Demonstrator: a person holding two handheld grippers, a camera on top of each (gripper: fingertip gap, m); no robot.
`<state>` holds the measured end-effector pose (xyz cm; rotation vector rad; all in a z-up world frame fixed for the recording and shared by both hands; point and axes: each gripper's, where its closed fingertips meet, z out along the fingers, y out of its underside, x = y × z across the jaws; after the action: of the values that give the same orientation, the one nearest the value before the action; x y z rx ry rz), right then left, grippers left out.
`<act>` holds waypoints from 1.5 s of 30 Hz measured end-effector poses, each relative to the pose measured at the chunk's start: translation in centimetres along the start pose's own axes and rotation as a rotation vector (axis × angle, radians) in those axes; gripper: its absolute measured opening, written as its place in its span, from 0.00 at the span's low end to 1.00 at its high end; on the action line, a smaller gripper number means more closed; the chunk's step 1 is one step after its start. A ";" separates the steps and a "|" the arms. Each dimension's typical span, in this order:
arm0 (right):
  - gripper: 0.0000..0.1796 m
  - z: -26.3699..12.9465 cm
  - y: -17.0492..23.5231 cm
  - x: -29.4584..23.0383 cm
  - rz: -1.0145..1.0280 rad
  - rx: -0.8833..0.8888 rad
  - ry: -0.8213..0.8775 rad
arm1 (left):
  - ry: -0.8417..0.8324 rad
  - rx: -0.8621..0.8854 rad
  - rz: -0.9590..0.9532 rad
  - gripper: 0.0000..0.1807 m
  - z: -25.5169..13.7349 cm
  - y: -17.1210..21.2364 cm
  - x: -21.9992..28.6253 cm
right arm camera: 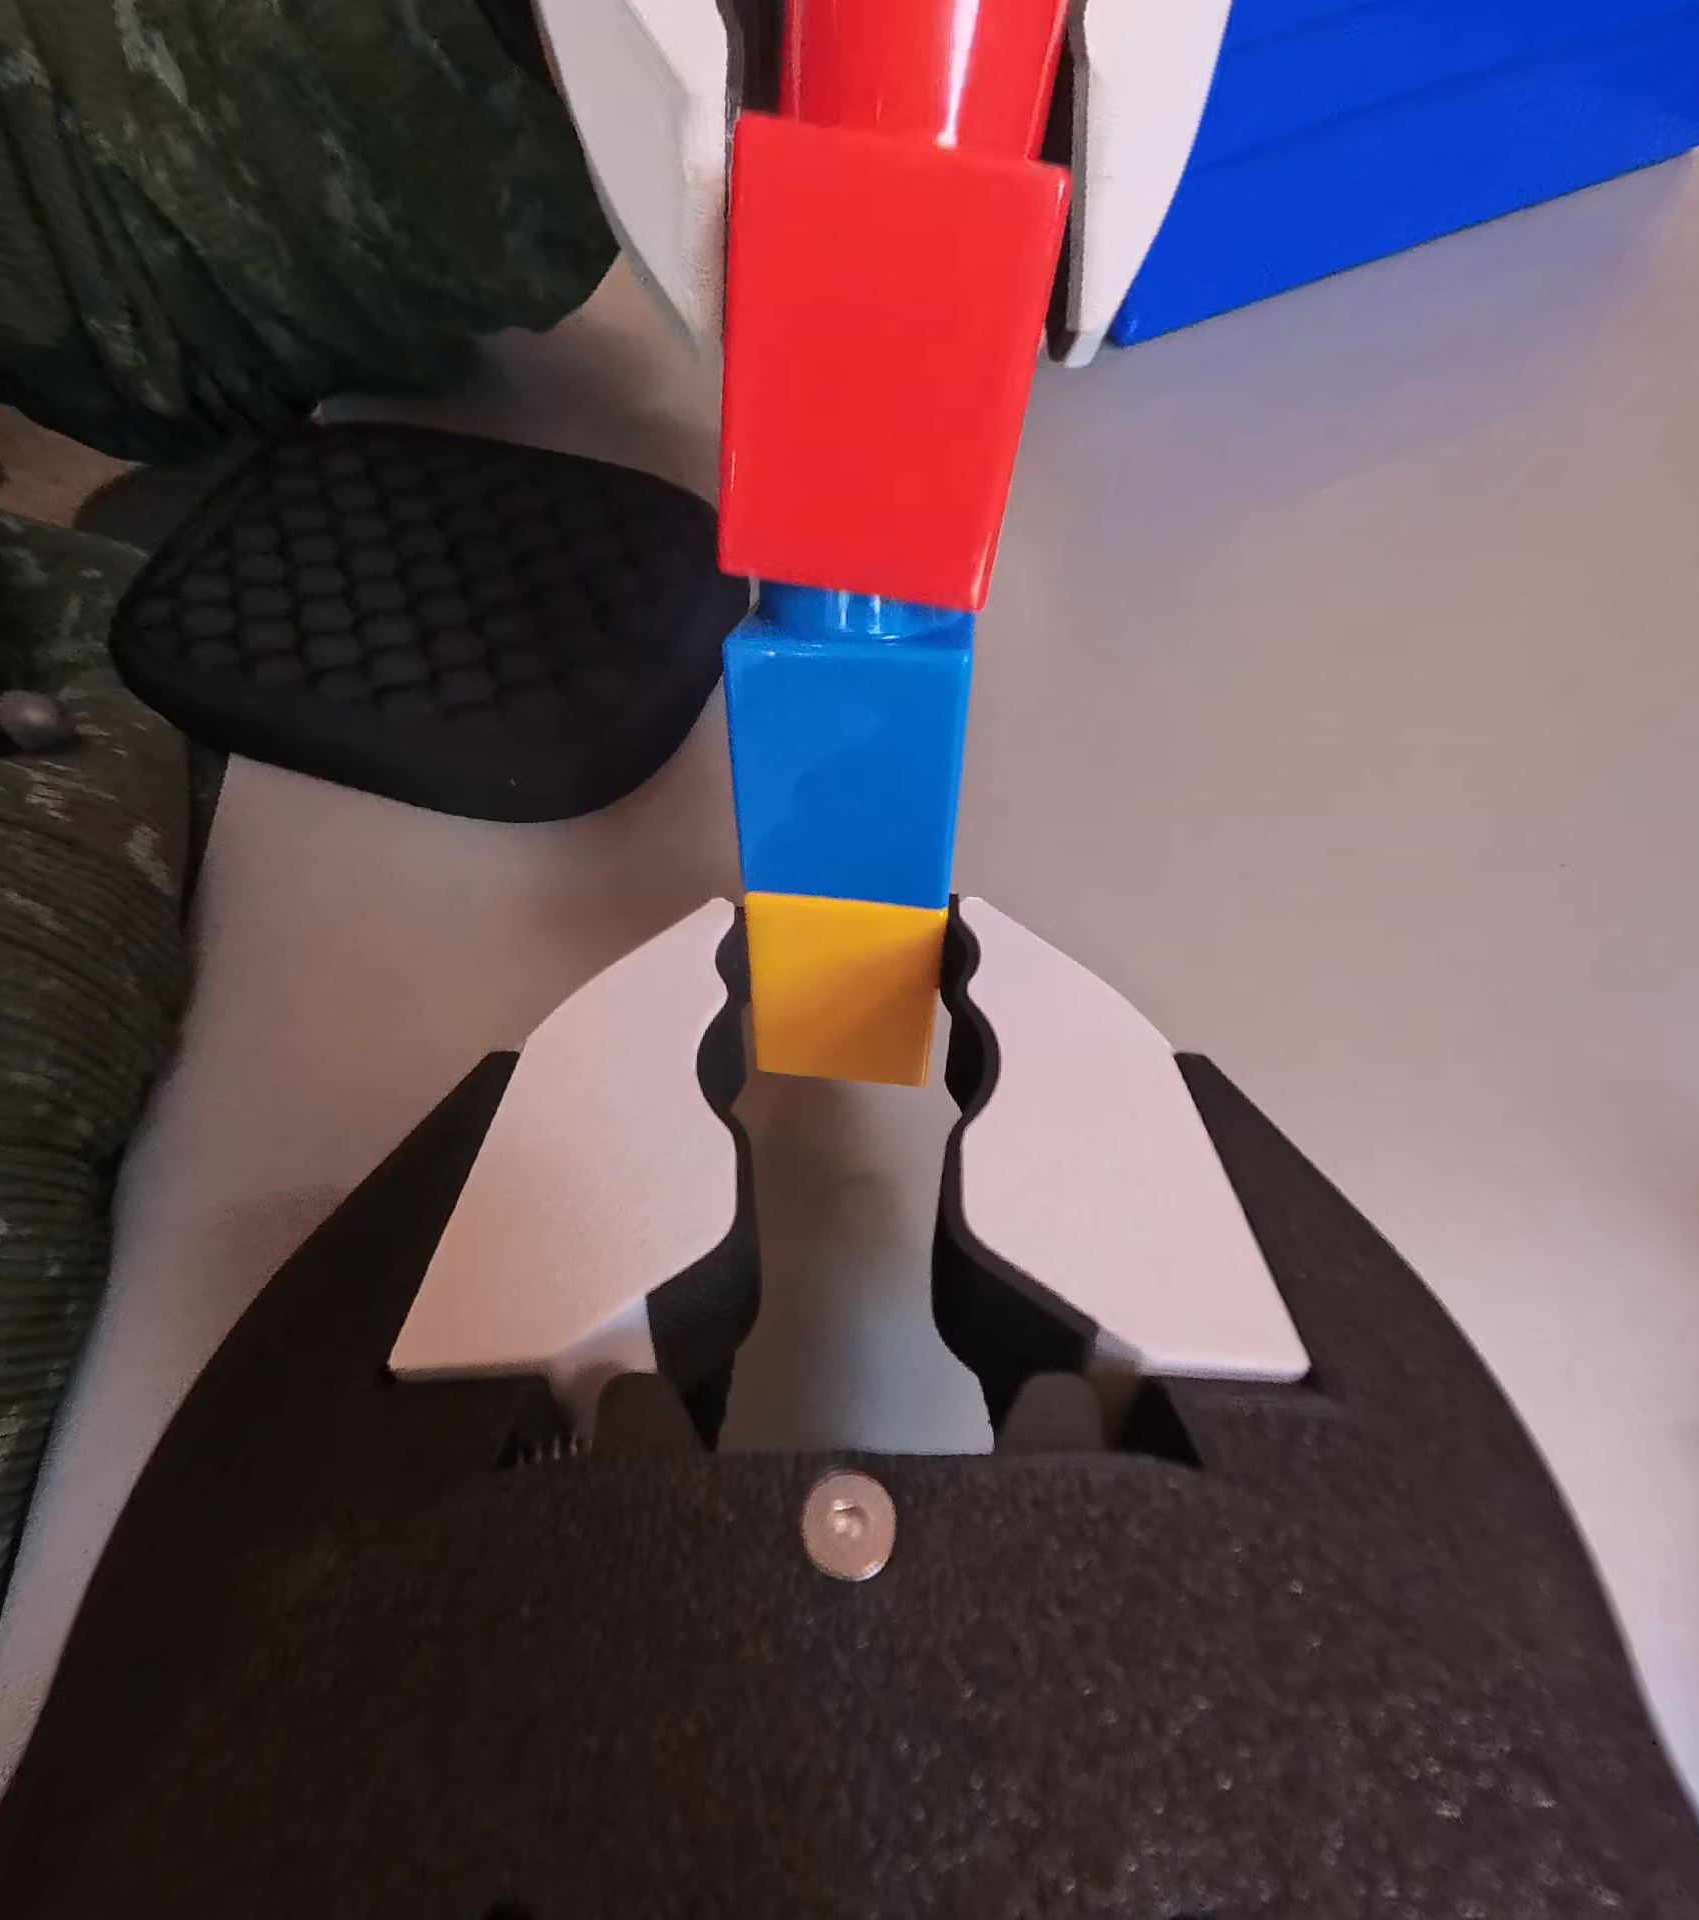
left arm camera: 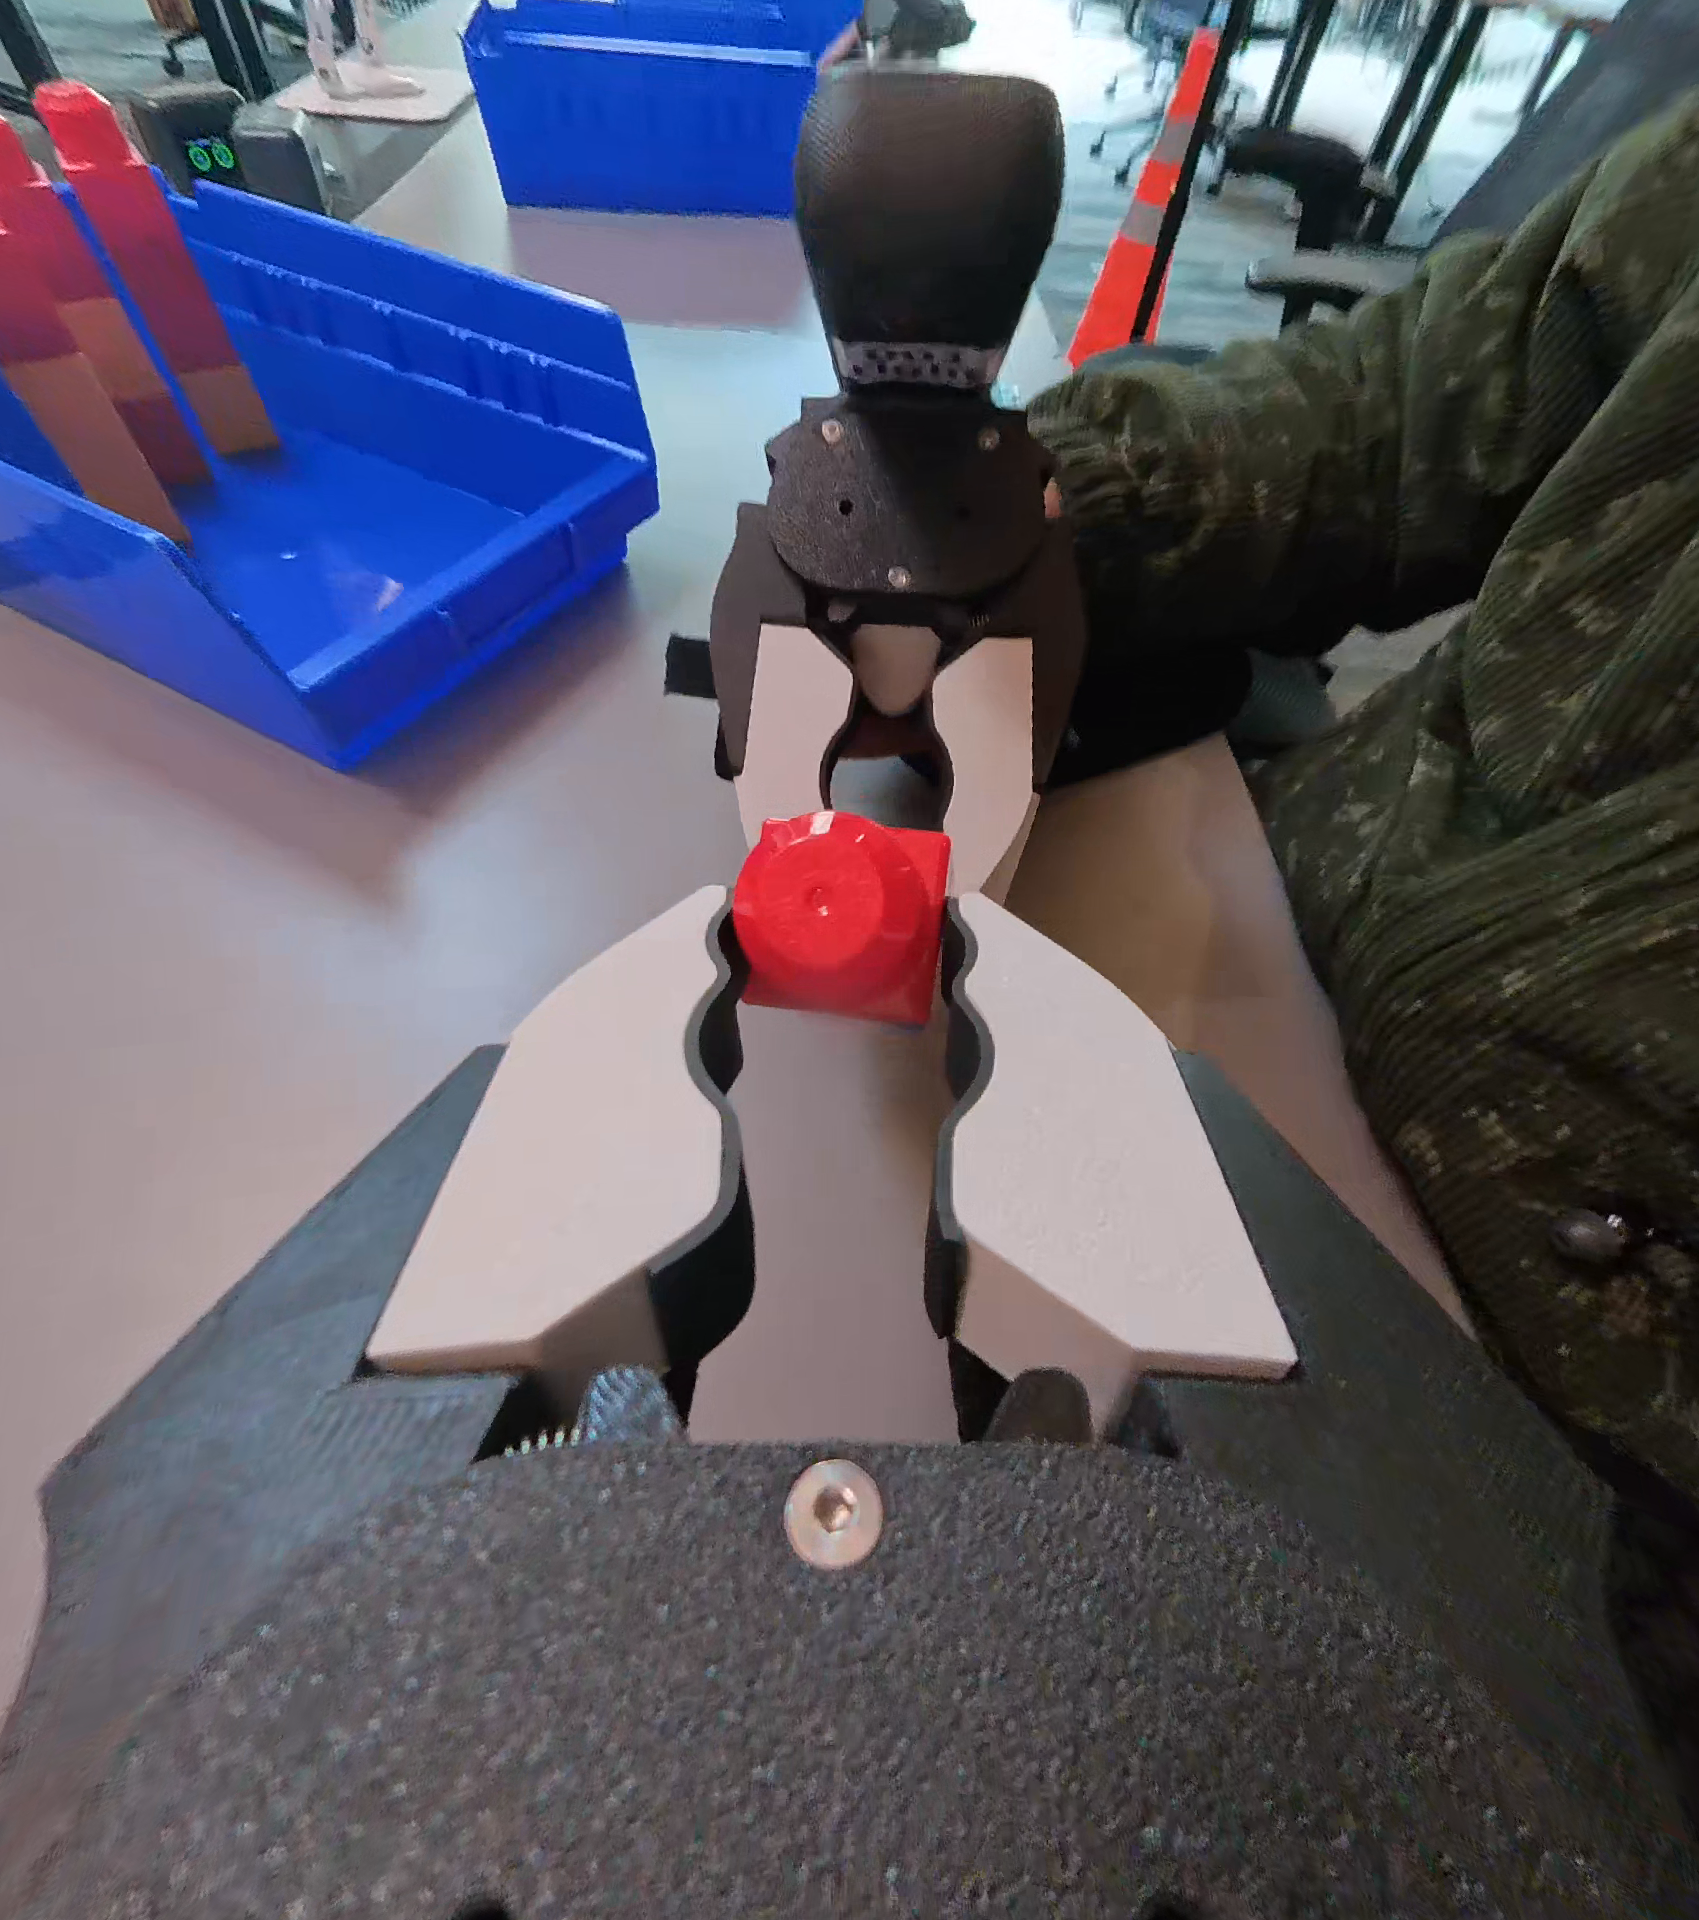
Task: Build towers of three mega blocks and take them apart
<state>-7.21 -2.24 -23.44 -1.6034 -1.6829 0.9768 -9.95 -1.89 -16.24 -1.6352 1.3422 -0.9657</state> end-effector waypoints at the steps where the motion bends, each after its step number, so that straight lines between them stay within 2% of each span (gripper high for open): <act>1: 0.20 0.1 0.2 -0.2 0.001 -0.016 -0.008 | -0.002 -0.025 0.031 0.20 0.1 0.3 0.2; 10: 0.19 0.6 0.1 -0.9 0.023 -0.018 -0.039 | -0.001 -0.007 0.102 0.20 0.3 0.4 0.9; 26: 0.20 0.7 0.1 -1.2 0.009 -0.013 -0.041 | 0.018 0.054 0.103 0.19 0.3 0.5 1.0; 32: 0.20 0.0 -0.5 -0.3 0.025 0.035 -0.009 | -0.026 0.173 0.075 0.21 0.3 -0.9 0.2; 36: 0.20 -0.3 -1.1 0.0 0.040 0.083 -0.002 | -0.012 0.280 0.027 0.28 0.3 -2.0 0.3; 40: 0.20 -1.0 -2.8 -0.6 0.034 0.213 -0.048 | 0.007 0.347 -0.018 0.30 0.9 -2.3 0.4; 42: 0.20 -1.6 -3.8 -0.8 0.026 0.278 -0.056 | 0.026 0.342 -0.043 0.28 1.8 -1.8 0.7; 45: 0.20 -2.0 -4.3 -0.9 0.019 0.322 -0.063 | 0.005 0.341 -0.011 0.21 2.9 -1.6 1.1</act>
<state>-7.81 -2.91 -18.73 -1.3903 -1.4637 1.2491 -6.49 -2.42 -15.84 -1.3816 1.1020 -1.1364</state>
